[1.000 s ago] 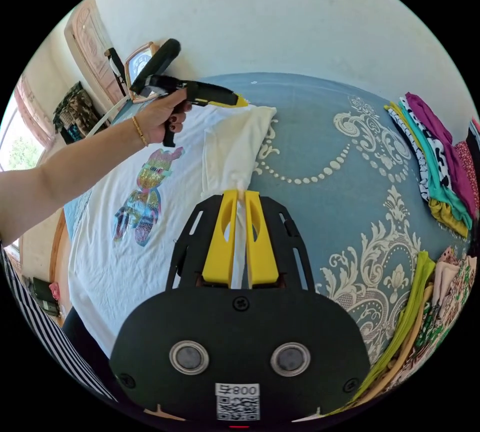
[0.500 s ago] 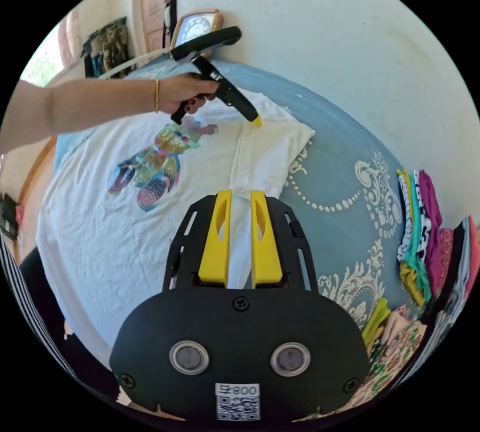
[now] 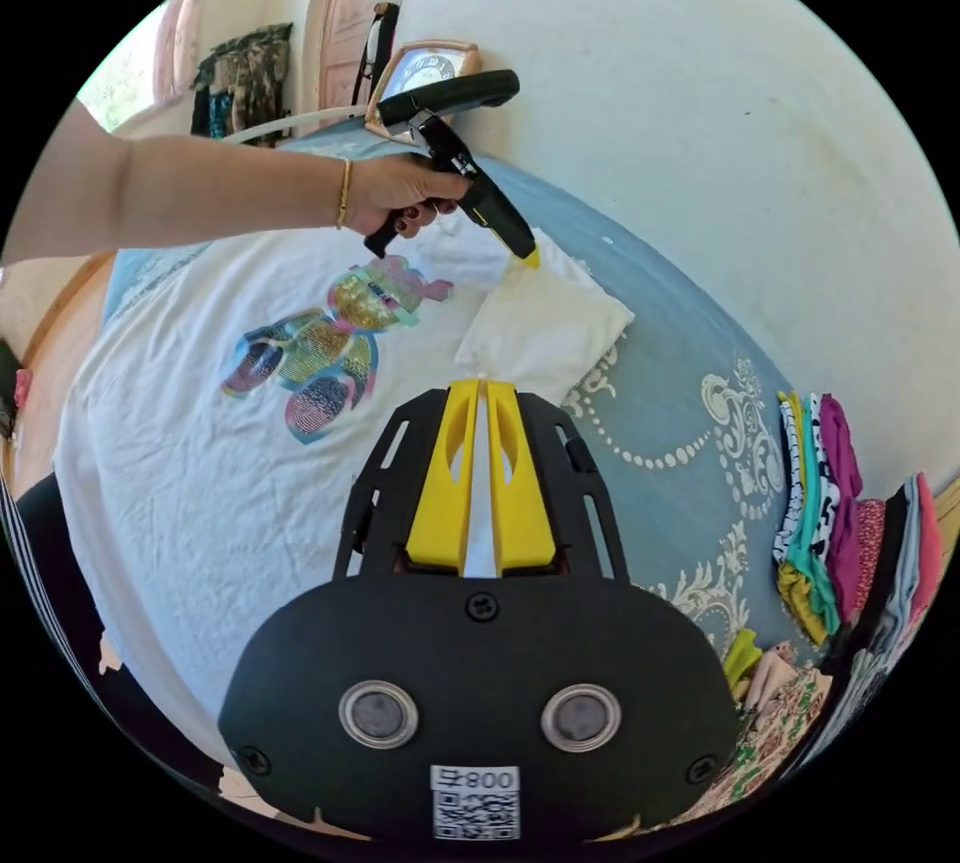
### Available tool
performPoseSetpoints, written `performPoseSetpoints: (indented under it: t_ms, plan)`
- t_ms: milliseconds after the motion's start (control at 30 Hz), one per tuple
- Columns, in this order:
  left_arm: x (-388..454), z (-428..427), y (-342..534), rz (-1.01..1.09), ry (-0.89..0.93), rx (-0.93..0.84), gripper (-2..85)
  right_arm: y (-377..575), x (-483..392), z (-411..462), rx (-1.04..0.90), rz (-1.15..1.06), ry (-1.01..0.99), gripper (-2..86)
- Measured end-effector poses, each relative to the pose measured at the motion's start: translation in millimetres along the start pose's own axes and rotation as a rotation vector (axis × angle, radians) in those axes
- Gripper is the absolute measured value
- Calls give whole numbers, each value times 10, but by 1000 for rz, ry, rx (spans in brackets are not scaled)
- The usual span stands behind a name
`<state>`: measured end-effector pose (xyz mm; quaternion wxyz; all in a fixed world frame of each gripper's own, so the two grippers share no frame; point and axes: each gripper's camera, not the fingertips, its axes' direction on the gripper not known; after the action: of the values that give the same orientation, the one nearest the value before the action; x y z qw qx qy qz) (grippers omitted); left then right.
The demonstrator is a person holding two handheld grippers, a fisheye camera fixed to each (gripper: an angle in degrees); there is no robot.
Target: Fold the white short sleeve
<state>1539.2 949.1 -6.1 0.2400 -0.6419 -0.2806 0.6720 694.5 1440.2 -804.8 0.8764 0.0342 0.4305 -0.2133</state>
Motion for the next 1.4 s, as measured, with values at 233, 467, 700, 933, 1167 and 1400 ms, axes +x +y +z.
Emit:
performPoseSetpoints:
  t_ms: [233, 467, 700, 933, 1167, 1400]
  plan:
    - [59, -266, 186, -24, -1, 17, 31, 26, 189, 448, -82, 38, -66, 43]
    - [481, -441, 55, 82, 42, 54, 25, 161, 764, 441, 20, 195, -258, 53]
    - [658, -343, -106, 92, -94, -49, 7, 229, 1218, 1094, -150, 335, -269, 21]
    - [628, -888, 248, 28, -68, 35, 11, 366, 1432, 1504, -130, 387, -348, 7]
    - [449, -2331, 1939, -182, -36, 240, 44, 487, 1462, 1587, -77, 392, -303, 3]
    - [-114, -3736, 4137, -805, -268, 347, 83, 69, 1097, 1973, -40, 269, -515, 11]
